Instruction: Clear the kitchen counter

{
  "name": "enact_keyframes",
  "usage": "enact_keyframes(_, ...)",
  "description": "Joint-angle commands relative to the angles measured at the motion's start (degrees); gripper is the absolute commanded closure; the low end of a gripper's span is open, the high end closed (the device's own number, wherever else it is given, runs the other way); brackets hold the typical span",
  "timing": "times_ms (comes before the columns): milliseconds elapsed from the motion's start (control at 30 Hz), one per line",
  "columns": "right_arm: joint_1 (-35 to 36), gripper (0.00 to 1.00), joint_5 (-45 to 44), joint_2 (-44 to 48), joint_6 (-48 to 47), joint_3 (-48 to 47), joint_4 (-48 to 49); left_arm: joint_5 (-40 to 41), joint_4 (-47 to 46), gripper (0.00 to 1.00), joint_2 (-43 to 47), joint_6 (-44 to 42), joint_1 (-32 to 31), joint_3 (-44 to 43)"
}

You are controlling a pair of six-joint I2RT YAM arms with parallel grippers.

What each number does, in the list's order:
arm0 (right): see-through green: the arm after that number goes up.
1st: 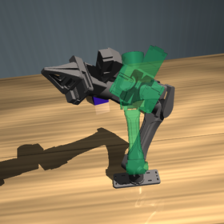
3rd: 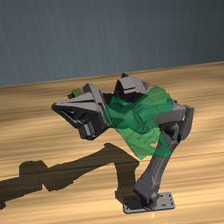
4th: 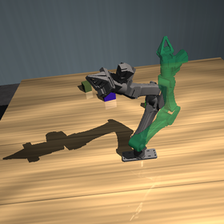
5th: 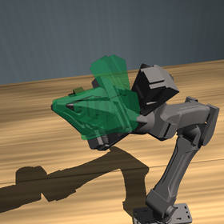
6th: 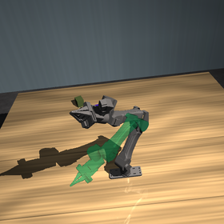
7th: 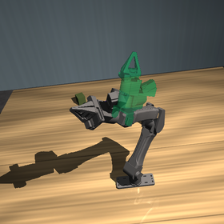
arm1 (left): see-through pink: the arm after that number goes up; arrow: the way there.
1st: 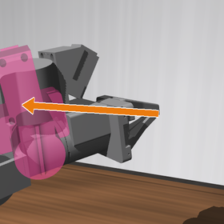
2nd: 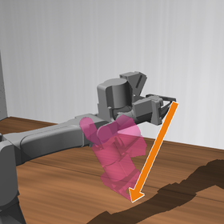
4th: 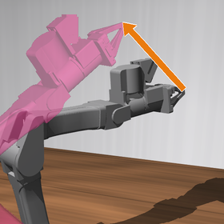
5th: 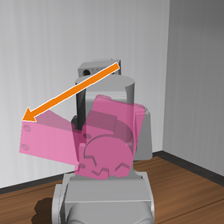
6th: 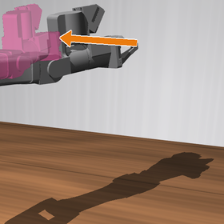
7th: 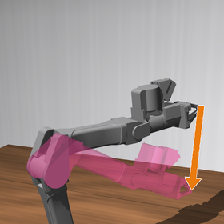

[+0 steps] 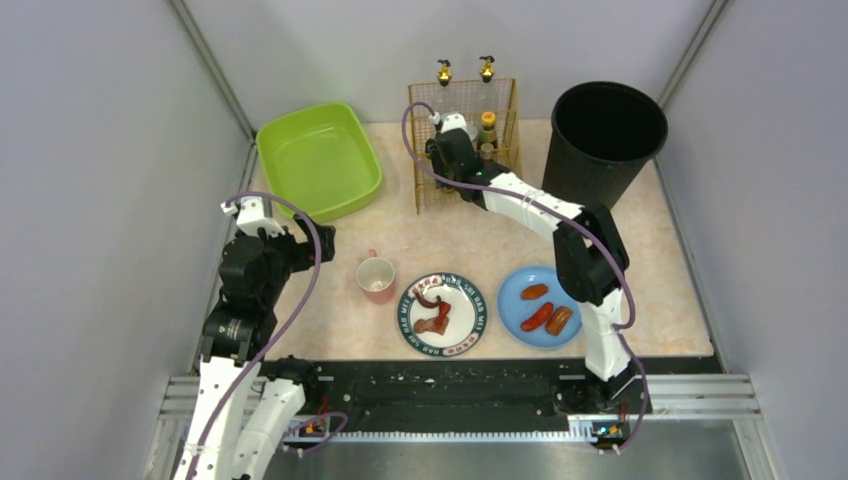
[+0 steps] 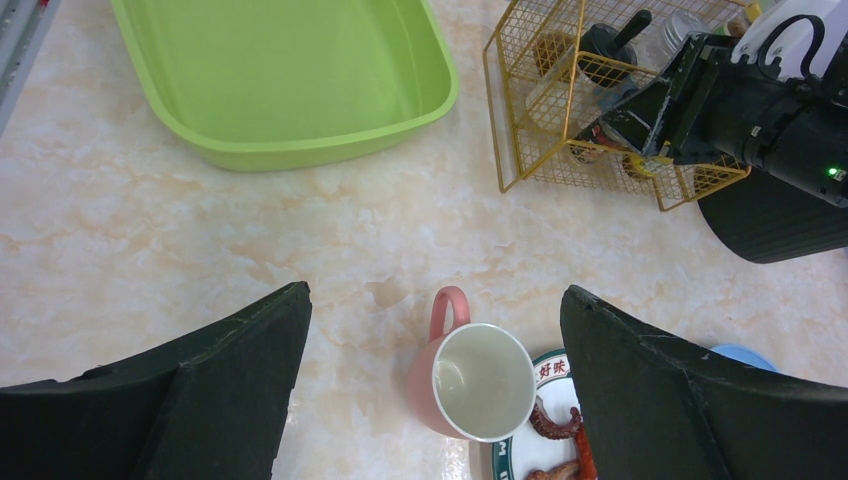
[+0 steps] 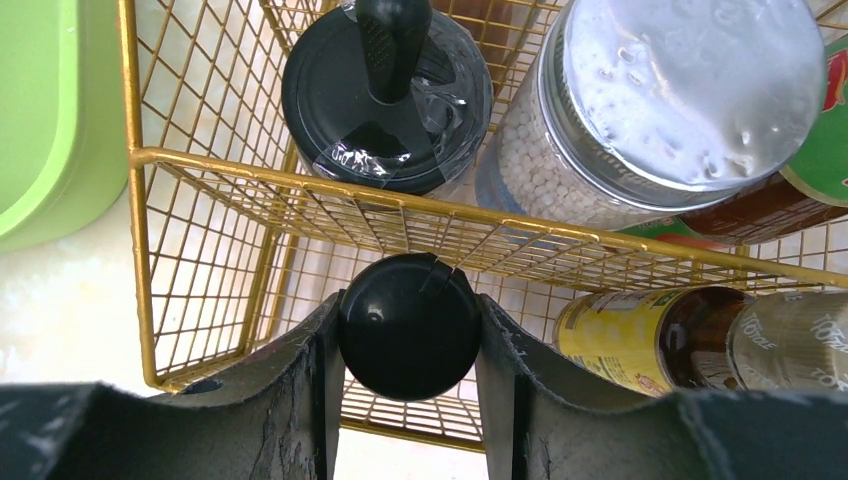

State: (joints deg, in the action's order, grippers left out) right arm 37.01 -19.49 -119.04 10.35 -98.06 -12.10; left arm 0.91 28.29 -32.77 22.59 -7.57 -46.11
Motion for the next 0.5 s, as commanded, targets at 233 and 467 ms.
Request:
enact_keyframes(233, -0.54, 0.42, -0.08, 0.86, 0.74, -4.15, -0.68, 0.17, -1.54, 0.01, 0.31, -0.09, 0.28, -0.05)
enact_keyframes(467, -0.44, 0.38, 0.63, 6.95, 0.52, -1.5, -1.11, 0.16, -1.58, 0.01, 0.45, -0.09, 0.28, -0.12)
